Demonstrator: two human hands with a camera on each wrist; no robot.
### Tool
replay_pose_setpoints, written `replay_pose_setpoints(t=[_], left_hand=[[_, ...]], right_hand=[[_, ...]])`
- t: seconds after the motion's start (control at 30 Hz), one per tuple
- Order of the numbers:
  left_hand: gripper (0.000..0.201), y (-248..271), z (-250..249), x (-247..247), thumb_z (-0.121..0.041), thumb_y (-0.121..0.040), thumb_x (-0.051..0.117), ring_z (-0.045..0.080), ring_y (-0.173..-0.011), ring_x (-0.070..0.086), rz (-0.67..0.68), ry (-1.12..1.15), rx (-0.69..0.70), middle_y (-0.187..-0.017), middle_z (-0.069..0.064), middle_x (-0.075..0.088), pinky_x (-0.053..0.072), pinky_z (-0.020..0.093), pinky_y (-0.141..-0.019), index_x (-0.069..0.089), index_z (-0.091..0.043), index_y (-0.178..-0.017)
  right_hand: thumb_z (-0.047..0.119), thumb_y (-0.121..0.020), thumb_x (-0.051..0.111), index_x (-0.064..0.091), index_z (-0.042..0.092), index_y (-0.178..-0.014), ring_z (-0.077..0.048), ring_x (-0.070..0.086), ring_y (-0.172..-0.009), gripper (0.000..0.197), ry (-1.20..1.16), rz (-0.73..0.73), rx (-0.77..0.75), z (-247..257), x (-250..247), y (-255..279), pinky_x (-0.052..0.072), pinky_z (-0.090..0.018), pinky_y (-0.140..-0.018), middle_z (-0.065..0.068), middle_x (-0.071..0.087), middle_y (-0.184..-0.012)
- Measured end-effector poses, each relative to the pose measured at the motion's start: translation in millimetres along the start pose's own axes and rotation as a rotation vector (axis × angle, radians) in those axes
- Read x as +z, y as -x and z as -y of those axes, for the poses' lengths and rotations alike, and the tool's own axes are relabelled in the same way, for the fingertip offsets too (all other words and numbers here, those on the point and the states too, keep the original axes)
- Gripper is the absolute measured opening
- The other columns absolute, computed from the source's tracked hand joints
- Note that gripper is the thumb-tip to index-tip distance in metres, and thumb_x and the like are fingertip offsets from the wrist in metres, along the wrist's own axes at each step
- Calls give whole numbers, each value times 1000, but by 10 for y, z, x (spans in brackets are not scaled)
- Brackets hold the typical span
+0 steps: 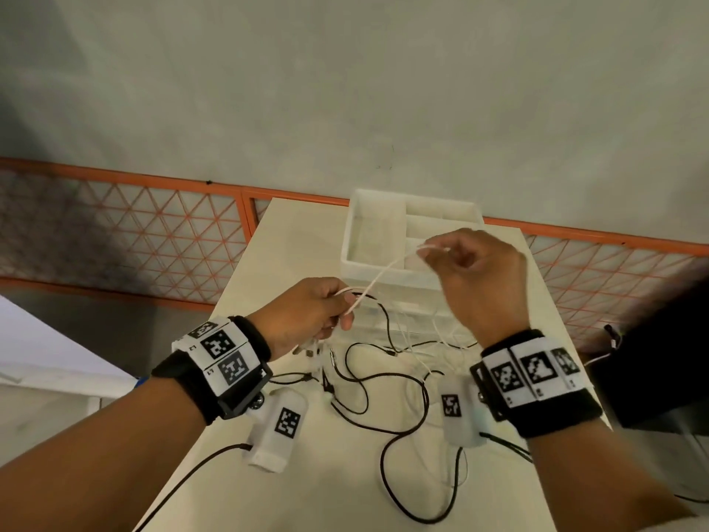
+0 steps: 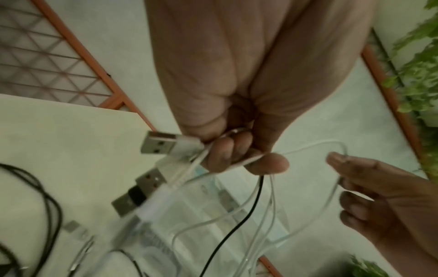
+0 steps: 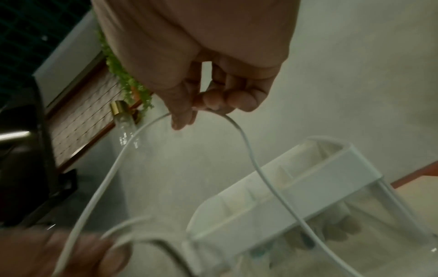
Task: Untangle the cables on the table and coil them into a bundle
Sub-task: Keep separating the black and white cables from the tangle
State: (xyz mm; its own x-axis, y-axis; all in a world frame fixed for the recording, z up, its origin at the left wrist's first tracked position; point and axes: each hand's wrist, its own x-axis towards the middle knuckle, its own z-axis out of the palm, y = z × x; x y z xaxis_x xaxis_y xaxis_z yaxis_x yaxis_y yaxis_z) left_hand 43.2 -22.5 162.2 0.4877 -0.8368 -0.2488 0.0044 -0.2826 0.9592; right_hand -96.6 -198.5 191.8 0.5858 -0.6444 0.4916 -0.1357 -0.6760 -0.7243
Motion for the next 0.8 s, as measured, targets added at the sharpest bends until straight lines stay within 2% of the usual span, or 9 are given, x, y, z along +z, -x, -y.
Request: replay_pose_setpoints(t=[0.1, 0.17, 0.27, 0.33, 0.4, 0.53, 0.6, 0.7, 0.8], left_hand=[[19, -45, 135, -71, -9, -102, 42, 11, -51, 33, -81, 87, -61, -58, -1, 53, 29, 21, -46, 59, -4, -95], [21, -78, 211, -101, -8, -102, 40, 13, -53, 33, -123, 206, -96, -58, 0, 49, 29, 22, -46, 58, -4, -94], [24, -105, 285, -131, -8, -103, 38, 13, -53, 32, -159, 268, -130, -58, 1, 45, 29, 21, -45, 58, -4, -90], [24, -114, 330, -153, -9, -103, 39, 13, -53, 32, -169, 266, -140, -56, 0, 44, 28, 23, -47, 58, -4, -91], [23, -128, 375, -178, -11, -104, 40, 13, -54, 33, -171, 251, -149, -54, -1, 43, 29, 26, -52, 58, -3, -92], [21, -150, 439, -201, -13, -103, 42, 14, -54, 43, -167, 238, -176, -51, -2, 43, 37, 29, -63, 56, -5, -88], [20, -163, 460, -188, -10, -103, 43, 17, -53, 48, -163, 303, -188, -51, 0, 42, 44, 34, -69, 55, -3, -89], [20, -169, 469, -159, -13, -104, 41, 20, -52, 47, -149, 275, -197, -57, 4, 45, 52, 35, -62, 54, -3, -92], [21, -179, 500, -155, -12, -104, 39, 18, -49, 43, -161, 233, -199, -60, 5, 46, 44, 32, -55, 53, -3, -92]], right_hand=[[42, -85, 76, 68, 33, -69, -4, 45, -43, 20, -25, -153, 185, -148, -104, -153, 40, -24, -60, 20, 54, -45], [52, -85, 72, 71, 28, -74, -5, 45, -43, 27, -37, -197, 275, -257, -113, -182, 40, -28, -60, 19, 53, -43], [74, -80, 59, 71, 27, -78, -17, 65, -66, 48, -57, -189, 463, -409, -97, -154, 58, -42, -73, 10, 69, -58], [81, -79, 51, 70, 29, -80, -26, 71, -81, 55, -21, -131, 542, -507, -109, -117, 58, -47, -84, 8, 74, -64], [81, -79, 49, 70, 29, -85, -26, 72, -81, 56, 7, -105, 588, -591, -162, -111, 59, -49, -86, 7, 75, -69], [71, -87, 52, 67, 24, -102, -17, 67, -58, 52, -70, -106, 613, -587, -298, -241, 58, -42, -70, 4, 77, -83], [63, -93, 52, 64, 21, -109, -16, 65, -58, 47, -129, -131, 561, -504, -381, -330, 54, -36, -63, 6, 74, -91], [58, -95, 53, 62, 25, -116, -16, 67, -64, 40, -212, -133, 413, -431, -502, -427, 51, -31, -59, 11, 68, -102], [53, -95, 54, 63, 26, -113, -17, 66, -66, 33, -323, -123, 354, -443, -568, -412, 50, -28, -58, 9, 64, -105]])
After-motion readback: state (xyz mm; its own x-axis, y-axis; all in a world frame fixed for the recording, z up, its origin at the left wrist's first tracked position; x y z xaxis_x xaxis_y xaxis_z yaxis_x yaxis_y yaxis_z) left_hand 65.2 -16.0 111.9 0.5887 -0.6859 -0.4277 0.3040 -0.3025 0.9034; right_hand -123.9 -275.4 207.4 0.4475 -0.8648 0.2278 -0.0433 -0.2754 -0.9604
